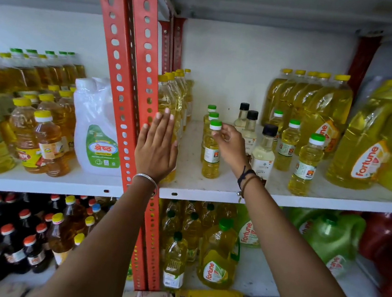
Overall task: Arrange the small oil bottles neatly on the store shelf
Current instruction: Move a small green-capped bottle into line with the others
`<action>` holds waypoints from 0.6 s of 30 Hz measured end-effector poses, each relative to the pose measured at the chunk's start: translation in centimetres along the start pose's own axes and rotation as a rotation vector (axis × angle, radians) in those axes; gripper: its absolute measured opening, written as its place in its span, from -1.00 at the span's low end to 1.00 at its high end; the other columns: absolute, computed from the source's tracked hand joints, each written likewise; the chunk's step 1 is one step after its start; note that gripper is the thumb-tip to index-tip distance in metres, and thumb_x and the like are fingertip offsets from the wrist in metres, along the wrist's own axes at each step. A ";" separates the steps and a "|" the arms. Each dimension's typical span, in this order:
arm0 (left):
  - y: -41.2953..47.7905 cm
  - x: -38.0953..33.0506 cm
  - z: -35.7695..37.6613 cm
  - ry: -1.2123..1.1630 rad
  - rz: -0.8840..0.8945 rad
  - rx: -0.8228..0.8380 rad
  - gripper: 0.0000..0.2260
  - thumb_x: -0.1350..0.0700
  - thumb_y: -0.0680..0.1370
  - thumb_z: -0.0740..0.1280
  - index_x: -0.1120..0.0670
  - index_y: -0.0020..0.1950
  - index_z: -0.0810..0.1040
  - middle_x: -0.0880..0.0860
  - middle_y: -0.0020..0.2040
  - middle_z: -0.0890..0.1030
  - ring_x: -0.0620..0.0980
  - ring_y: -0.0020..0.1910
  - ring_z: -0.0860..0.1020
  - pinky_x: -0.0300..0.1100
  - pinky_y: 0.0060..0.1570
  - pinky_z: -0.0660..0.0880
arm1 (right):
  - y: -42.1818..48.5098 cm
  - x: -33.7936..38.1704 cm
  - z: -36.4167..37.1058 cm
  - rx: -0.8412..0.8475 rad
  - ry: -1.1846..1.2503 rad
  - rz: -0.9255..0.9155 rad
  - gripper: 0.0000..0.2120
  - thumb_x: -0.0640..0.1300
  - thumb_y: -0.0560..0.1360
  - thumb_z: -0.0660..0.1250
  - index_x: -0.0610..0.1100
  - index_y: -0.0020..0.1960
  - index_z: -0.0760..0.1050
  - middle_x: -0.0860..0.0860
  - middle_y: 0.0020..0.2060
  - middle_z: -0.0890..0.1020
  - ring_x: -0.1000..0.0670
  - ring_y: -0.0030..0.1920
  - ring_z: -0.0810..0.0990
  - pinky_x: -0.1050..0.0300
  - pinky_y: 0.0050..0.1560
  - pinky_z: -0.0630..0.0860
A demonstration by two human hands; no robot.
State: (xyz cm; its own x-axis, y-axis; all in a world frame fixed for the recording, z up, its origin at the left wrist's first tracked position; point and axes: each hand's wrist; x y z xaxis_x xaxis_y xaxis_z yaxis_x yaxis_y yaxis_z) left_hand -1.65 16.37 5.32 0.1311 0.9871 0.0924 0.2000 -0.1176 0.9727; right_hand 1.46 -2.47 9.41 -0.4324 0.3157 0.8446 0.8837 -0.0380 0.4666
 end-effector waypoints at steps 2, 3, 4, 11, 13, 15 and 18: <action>0.0 0.0 0.0 -0.007 0.000 0.000 -0.49 0.04 0.59 0.06 0.18 0.51 0.17 0.11 0.50 0.23 -0.06 0.53 -0.04 -0.06 0.48 -0.08 | 0.4 -0.2 0.3 -0.033 0.010 0.004 -0.71 -0.14 0.46 0.38 -0.19 0.15 0.52 -0.13 0.07 0.64 -0.09 0.11 0.59 0.12 0.07 0.47; 0.0 0.0 0.1 -0.009 0.001 0.002 -0.49 0.03 0.59 0.05 0.18 0.52 0.17 0.11 0.50 0.23 -0.06 0.53 -0.04 -0.06 0.48 -0.08 | 0.5 -0.3 0.4 -0.049 0.009 0.009 -0.71 -0.12 0.43 0.41 -0.18 0.12 0.53 -0.12 0.05 0.65 -0.09 0.08 0.60 0.07 0.10 0.50; -0.1 0.1 0.1 -0.011 0.001 0.006 -0.49 0.03 0.59 0.05 0.18 0.52 0.16 0.10 0.51 0.22 -0.05 0.53 -0.04 -0.06 0.48 -0.08 | 0.6 -0.3 0.6 -0.065 -0.005 0.011 -0.71 -0.09 0.40 0.44 -0.16 0.08 0.54 -0.10 0.02 0.65 -0.08 0.05 0.61 -0.01 0.13 0.53; -0.2 0.2 0.2 0.002 0.008 0.033 -0.50 0.02 0.60 0.03 0.17 0.52 0.17 0.10 0.52 0.19 -0.03 0.54 -0.04 -0.04 0.48 -0.08 | 0.5 0.6 1.2 -0.146 -0.169 0.041 -0.66 0.19 0.27 0.48 0.04 -0.16 0.43 0.09 -0.15 0.57 0.00 -0.06 0.57 -0.09 0.13 0.46; -0.1 0.3 0.2 0.001 0.007 0.031 -0.50 0.03 0.60 0.03 0.17 0.52 0.17 0.09 0.52 0.17 -0.03 0.54 -0.04 -0.04 0.48 -0.09 | 0.5 0.4 1.1 -0.124 -0.148 0.036 -0.64 0.21 0.29 0.45 0.02 -0.09 0.45 0.05 -0.08 0.60 -0.02 0.00 0.58 -0.09 0.14 0.48; -0.2 0.2 0.2 0.001 0.008 0.032 -0.49 0.03 0.60 0.03 0.17 0.52 0.17 0.09 0.52 0.16 -0.04 0.54 -0.05 -0.04 0.48 -0.10 | 0.5 0.1 1.1 -0.074 -0.088 0.034 -0.68 0.10 0.37 0.43 -0.04 0.02 0.49 -0.01 0.02 0.63 -0.04 0.06 0.59 -0.08 0.15 0.51; -0.2 0.1 0.2 -0.005 0.003 0.031 -0.50 0.03 0.60 0.03 0.17 0.52 0.17 0.09 0.52 0.19 -0.04 0.54 -0.05 -0.05 0.48 -0.09 | 0.5 -0.1 1.1 -0.064 -0.049 0.053 -0.76 -0.01 0.39 0.43 -0.05 0.00 0.51 -0.04 0.00 0.64 -0.04 0.03 0.61 -0.09 0.13 0.54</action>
State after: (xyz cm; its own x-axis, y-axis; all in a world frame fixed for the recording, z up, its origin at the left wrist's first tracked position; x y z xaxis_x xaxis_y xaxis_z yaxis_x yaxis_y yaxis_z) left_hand -1.51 16.47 5.05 0.1363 0.9862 0.0944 0.2297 -0.1241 0.9653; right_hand 2.17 -1.51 9.31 -0.3749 0.3571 0.8555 0.8911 -0.1155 0.4388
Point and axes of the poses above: each hand's wrist, its own y-axis towards the middle knuckle, its own z-axis out of the palm, x = y × z
